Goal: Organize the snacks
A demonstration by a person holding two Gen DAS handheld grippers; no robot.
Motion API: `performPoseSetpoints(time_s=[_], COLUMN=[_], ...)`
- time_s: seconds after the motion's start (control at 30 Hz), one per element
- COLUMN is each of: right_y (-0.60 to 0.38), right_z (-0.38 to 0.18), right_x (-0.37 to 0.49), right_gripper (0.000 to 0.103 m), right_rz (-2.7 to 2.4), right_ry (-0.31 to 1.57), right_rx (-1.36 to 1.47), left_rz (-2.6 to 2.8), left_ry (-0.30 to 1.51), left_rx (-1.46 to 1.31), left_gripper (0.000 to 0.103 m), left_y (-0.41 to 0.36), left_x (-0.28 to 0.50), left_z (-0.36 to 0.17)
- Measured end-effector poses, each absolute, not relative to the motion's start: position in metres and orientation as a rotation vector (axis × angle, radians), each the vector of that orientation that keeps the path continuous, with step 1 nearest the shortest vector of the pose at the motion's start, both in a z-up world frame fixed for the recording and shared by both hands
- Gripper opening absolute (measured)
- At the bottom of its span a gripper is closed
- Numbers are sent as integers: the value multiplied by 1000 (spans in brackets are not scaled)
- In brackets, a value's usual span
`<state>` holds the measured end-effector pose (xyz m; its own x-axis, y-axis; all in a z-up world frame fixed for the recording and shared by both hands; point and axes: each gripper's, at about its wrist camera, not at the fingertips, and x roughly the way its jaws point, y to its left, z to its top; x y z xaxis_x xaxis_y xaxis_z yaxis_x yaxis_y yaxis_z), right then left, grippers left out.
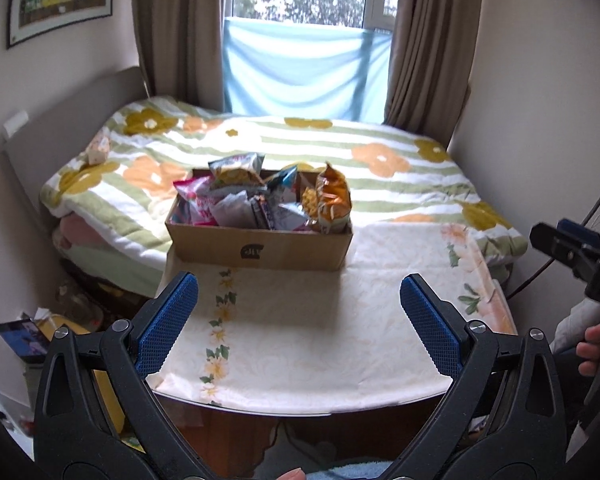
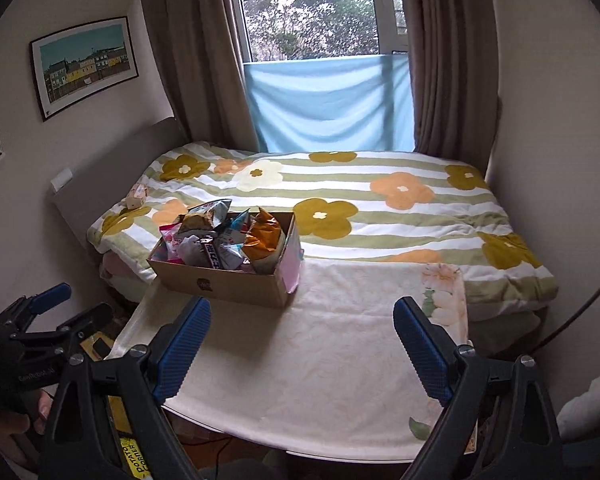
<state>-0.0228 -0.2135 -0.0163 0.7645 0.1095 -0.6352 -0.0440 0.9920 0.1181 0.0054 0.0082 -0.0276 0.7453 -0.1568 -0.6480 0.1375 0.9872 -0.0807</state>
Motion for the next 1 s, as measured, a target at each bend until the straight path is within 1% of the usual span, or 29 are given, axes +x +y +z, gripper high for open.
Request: performPoseSetpoints(time_s=[0.03, 0.1, 0.27, 0.37, 0.57, 1.0], right_y=[-215, -218, -214, -214, -209, -195], right_z=[-14, -9, -1, 1, 7, 13], right_x=[-28, -38, -55, -59, -61, -61], right_gripper=[91, 103, 103, 103, 103, 103], right_rz=[65, 24, -113, -125, -147, -160], right_ry=[681, 650, 576, 553, 543, 521], right_rx=[95, 85, 13, 17, 26, 34], left_rz=[-163, -170, -185, -173, -152, -150], left_ry=[694, 657, 596, 575, 543, 542], left_rx=[-31, -37, -34, -11, 19, 49], left_gripper=[103, 103, 103, 103, 103, 103], left_y=[6, 5, 0, -2, -1, 11], left_x=[0, -8, -19, -19, -17, -10], left_z=[-23, -15, -3, 2, 9, 11])
